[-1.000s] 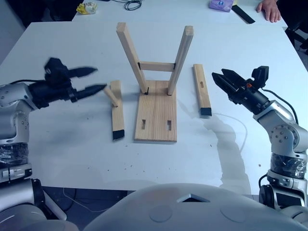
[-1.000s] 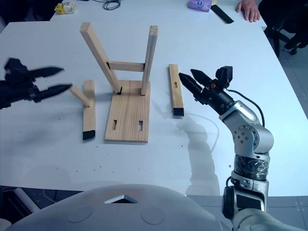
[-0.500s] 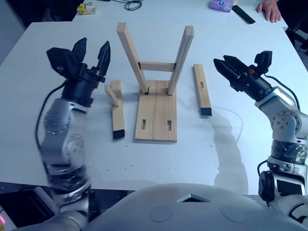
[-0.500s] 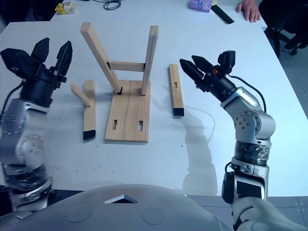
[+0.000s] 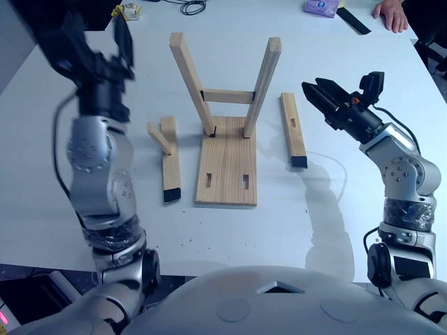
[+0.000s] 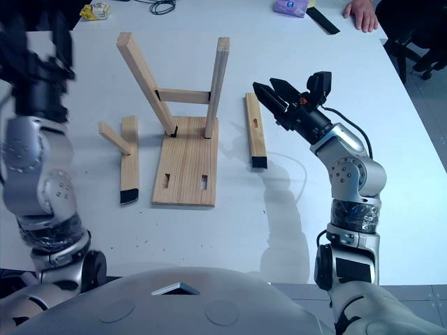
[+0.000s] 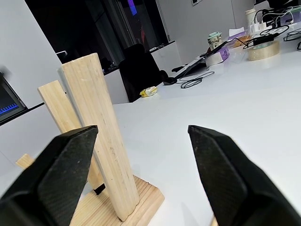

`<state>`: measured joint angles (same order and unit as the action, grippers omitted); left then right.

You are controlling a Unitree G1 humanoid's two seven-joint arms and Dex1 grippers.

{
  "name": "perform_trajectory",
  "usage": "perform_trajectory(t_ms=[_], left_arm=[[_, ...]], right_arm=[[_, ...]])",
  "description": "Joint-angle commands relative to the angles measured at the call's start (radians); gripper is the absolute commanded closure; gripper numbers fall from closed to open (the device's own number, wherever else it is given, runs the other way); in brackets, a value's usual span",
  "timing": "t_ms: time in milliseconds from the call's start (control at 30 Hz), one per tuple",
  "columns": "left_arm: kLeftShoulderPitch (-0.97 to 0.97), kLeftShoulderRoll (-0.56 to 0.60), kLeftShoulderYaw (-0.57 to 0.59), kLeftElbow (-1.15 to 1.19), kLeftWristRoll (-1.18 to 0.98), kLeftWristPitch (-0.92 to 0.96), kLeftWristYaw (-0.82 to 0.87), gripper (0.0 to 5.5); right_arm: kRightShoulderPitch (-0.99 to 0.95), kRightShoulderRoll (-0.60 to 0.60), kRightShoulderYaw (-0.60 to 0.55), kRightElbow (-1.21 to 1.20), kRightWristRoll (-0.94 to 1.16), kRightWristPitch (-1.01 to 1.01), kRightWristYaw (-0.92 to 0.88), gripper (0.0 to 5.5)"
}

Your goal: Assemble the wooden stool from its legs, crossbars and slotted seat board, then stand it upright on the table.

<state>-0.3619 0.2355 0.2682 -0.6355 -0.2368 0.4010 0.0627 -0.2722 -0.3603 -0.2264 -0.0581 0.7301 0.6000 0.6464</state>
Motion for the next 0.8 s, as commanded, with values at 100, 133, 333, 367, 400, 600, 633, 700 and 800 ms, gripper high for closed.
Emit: perform_trajectory(t_ms=[100,133,333,367,400,600,633,700,800], left_arm=[[0.071,-0.022,-0.057,-0.058,0.027,0.040,0.007,2.26],[0.113,-0.028,-0.072,-0.050,0.040,0.065,0.014,2.26],[0.453,-0.180,-0.133,0.118,0.001,0.214,0.028,2.26],[0.458,-0.183,-0.156,0.123,0.008,0.214,0.021,2.26],[0.450,-0.194,-0.162,0.123,-0.005,0.219,0.017,2.26],[0.375,-0.207,-0.124,0.062,-0.043,0.125,0.000,2.26],[0.348,-0.212,-0.100,0.039,-0.059,0.082,-0.001,2.26],[0.293,-0.212,-0.067,-0.003,-0.075,0.028,0.007,2.26],[0.175,-0.172,0.009,-0.047,-0.111,0.016,0.032,2.26]], right_arm=[[-0.002,-0.006,0.006,0.005,-0.013,0.000,-0.002,1.95],[-0.006,-0.008,0.006,0.010,-0.014,0.001,0.001,1.95],[-0.024,-0.013,-0.001,0.015,-0.005,0.014,-0.003,1.95],[-0.026,-0.012,-0.001,0.009,-0.001,0.017,-0.005,1.95],[-0.029,-0.011,-0.003,0.002,0.003,0.019,-0.009,1.95],[-0.030,-0.005,-0.009,-0.011,0.014,0.021,-0.017,1.95],[-0.027,-0.006,-0.007,-0.007,0.013,0.018,-0.013,1.95],[-0.021,-0.005,-0.006,-0.004,0.010,0.016,-0.013,1.95],[-0.012,-0.003,-0.007,-0.010,0.010,0.015,-0.018,1.95]])
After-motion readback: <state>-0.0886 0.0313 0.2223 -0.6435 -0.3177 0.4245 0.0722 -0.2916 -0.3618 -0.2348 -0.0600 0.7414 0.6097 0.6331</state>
